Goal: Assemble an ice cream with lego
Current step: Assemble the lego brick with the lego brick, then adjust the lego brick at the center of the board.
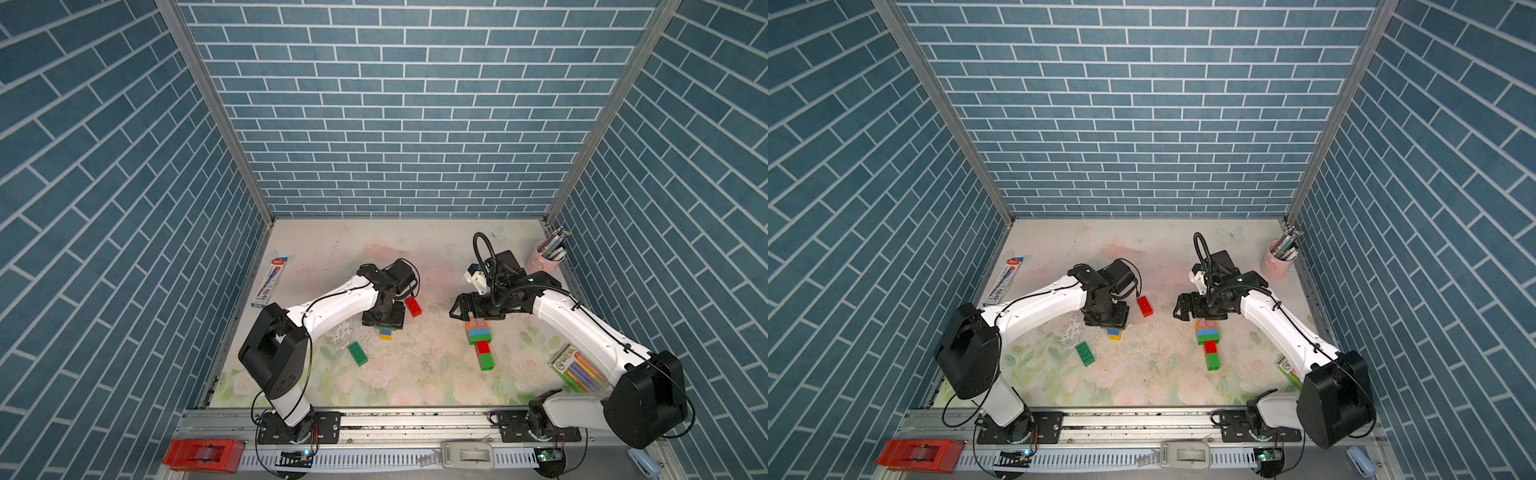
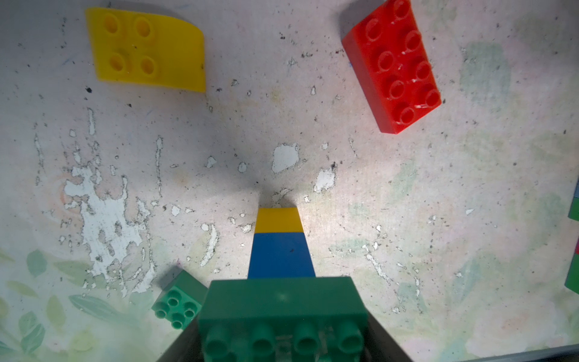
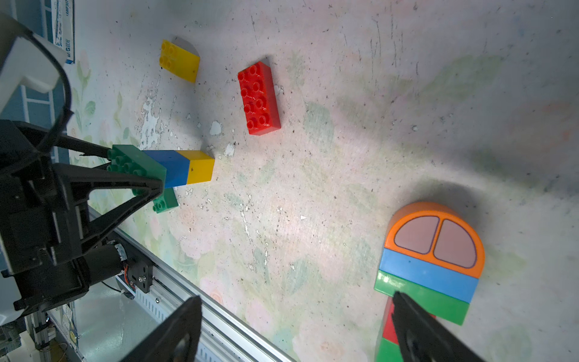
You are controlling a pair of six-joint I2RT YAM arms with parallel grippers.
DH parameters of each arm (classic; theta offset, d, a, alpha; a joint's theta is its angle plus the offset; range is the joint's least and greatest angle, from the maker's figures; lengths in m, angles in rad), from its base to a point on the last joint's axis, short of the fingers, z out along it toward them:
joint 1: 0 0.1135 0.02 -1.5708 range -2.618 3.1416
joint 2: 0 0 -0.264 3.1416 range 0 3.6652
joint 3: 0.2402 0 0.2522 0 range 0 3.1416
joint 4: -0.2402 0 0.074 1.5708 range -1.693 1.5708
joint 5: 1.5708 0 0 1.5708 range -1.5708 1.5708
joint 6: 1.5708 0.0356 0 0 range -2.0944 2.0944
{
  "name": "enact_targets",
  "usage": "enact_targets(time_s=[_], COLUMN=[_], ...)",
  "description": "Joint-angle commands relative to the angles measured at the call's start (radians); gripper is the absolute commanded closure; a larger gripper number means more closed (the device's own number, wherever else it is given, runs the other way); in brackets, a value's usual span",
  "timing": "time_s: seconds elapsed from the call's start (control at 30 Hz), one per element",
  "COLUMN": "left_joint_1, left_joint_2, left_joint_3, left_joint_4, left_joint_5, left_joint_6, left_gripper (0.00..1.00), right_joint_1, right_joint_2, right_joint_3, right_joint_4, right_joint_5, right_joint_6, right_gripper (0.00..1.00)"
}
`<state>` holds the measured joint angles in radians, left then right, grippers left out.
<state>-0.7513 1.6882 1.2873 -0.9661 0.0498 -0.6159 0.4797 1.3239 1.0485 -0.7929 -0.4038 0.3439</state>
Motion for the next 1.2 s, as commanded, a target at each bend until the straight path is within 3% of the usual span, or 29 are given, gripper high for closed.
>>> enact_targets(time_s=[0.0, 0.3, 0.97, 1.1, 1.17], left_joint_1=[-0.003, -0.003, -0.004, -0.004, -0.004], left_joint_2=[0.082, 0.058, 0.025, 0.0, -0.022], left_joint_3=[-0.073, -0.038, 0.002, 0.019, 0.025], left_joint_4=[-0.043, -0.047, -0.019, -0.039, -0.067], left_joint_5=[0.033, 0.003, -0.022, -0.047, -0.066], left_joint_6=[-0.016, -0.024, -0.026, -0.033, -0.036], left_gripper=[0.78, 0.48, 0.14, 0.01, 0.0], right_joint_1=[0.005, 0.005, 0.005, 0.005, 0.005], right_joint_2=[-0.009, -0.011, -0.02, -0.02, -0.021], right_joint_3=[0.031, 0.037, 0.037, 0.036, 0.038], right_joint_4=[-0.027, -0.028, -0.033, -0.035, -0.037], right_joint_5=[0.013, 0.014, 0.017, 0.017, 0.016], right_joint_6=[0.001, 0.003, 0.003, 0.003, 0.003], right_gripper=[0.05, 0.05, 0.05, 0.04, 0.04])
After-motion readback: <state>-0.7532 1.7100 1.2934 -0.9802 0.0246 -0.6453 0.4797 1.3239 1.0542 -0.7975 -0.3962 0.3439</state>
